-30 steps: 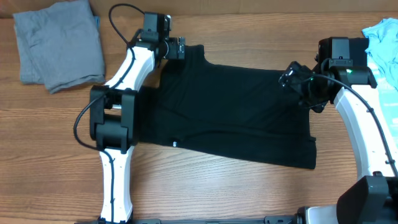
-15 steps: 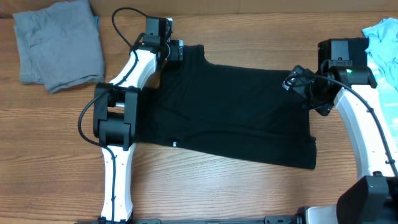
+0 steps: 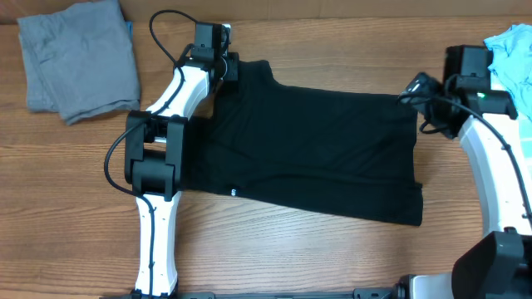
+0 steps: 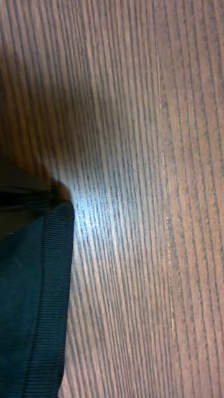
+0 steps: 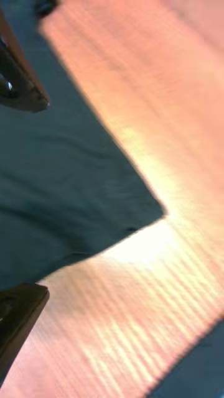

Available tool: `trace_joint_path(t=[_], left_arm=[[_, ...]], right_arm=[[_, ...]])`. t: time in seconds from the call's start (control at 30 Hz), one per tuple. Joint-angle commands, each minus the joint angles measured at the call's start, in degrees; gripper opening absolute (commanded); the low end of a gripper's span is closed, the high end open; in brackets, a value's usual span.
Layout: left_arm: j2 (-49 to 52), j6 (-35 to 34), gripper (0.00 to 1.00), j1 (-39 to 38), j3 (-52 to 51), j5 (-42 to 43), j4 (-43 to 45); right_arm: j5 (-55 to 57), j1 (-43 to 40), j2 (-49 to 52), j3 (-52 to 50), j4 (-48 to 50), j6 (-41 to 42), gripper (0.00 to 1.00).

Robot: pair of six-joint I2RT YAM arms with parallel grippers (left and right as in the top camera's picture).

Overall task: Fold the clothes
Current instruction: 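Hold the top corners and pull them outward to flatten the shirt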

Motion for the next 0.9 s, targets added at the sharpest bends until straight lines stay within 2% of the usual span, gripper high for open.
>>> trace_joint_path(t=[0.0,0.1,0.2,0.37,0.57,0.87], left_arm=[[1.2,0.4,0.04,-0.1,1.0,0.2,-1.3],[1.2,0.4,0.04,-0.1,1.0,0.2,-2.7],[1.2,0.4,0.04,-0.1,1.0,0.2,-3.3],[1.2,0.4,0.04,-0.1,1.0,0.2,-3.8],[1.2,0.4,0.04,-0.1,0.9,0.2,-4.0],[1.2,0.4,0.04,-0.1,0.9,0.2,-4.2]], right_arm=[[1.0,-2.1,3.0,0.6,2.9,-2.5,0.91],[-0.3,-3.4,7.3,0.7,6.1,-4.9,0.91],[-1.4,-4.0,12.2,1.0,8.1,-7.2,0.98],[-2.5,-4.1,18.5,1.1,13.8,-10.4,1.00],[-2.0,-4.1,22.5,1.1,20.7,-14.3,0.98],[-2.0,-3.8,28.9,1.1,22.7,-15.2,0.92]])
